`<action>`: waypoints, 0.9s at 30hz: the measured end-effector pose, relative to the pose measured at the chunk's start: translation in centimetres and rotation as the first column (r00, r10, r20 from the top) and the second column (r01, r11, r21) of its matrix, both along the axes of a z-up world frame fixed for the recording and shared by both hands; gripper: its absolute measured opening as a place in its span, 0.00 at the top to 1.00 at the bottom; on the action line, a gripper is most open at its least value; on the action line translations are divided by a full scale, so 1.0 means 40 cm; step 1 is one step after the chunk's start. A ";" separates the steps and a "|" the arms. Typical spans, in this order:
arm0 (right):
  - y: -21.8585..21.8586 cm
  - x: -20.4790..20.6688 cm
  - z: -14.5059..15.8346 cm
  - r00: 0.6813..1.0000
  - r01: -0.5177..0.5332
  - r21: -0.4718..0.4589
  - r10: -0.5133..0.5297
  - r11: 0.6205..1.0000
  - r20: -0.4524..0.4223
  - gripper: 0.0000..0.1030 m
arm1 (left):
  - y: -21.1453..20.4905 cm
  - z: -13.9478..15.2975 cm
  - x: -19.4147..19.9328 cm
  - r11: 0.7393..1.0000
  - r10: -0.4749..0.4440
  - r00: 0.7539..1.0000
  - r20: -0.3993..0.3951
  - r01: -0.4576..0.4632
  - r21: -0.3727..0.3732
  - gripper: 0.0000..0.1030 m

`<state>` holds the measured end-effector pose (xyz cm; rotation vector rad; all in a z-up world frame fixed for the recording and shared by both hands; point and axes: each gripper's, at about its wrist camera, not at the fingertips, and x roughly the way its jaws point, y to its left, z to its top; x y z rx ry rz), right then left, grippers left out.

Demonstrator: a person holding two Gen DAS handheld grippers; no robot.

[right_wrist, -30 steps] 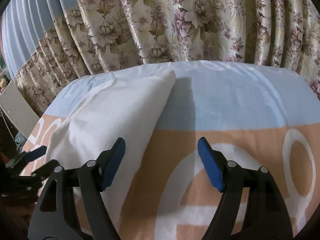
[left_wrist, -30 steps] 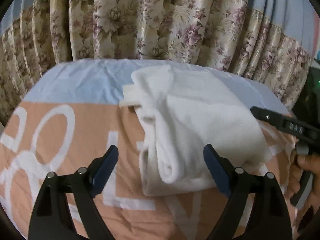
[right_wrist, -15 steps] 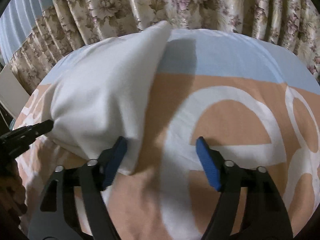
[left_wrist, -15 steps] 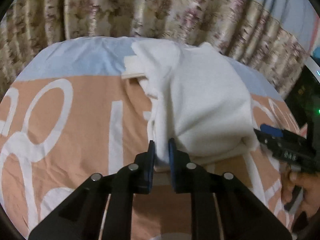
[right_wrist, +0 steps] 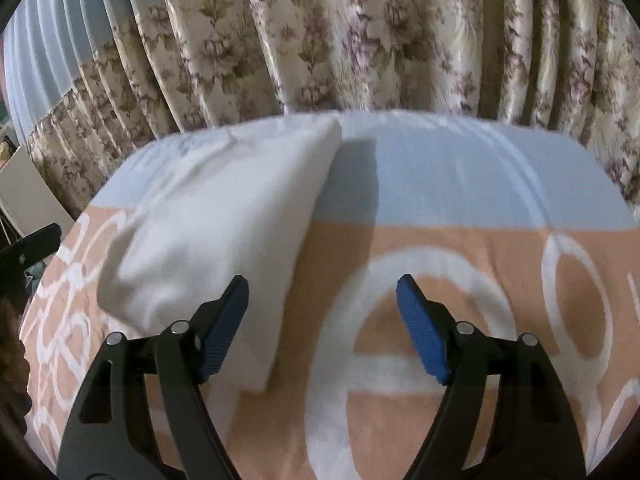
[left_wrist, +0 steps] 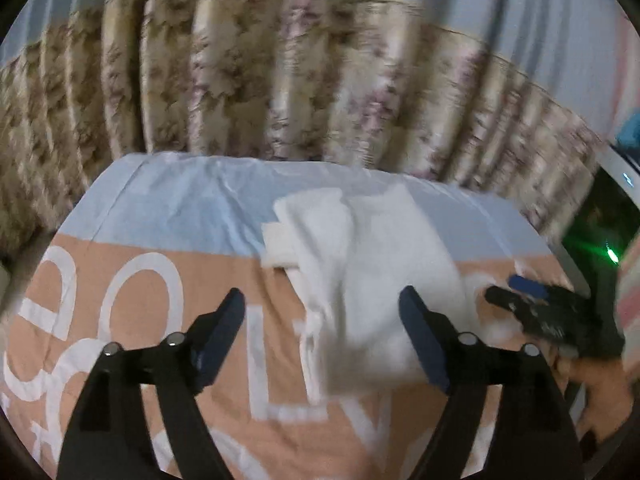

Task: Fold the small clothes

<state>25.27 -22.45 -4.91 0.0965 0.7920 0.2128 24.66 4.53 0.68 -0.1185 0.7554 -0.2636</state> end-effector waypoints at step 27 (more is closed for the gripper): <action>0.058 0.137 -0.138 0.995 -0.059 0.308 0.080 0.949 -0.055 0.58 | -0.081 -0.235 0.136 0.995 -0.028 0.992 -0.119 0.016 -0.095 0.63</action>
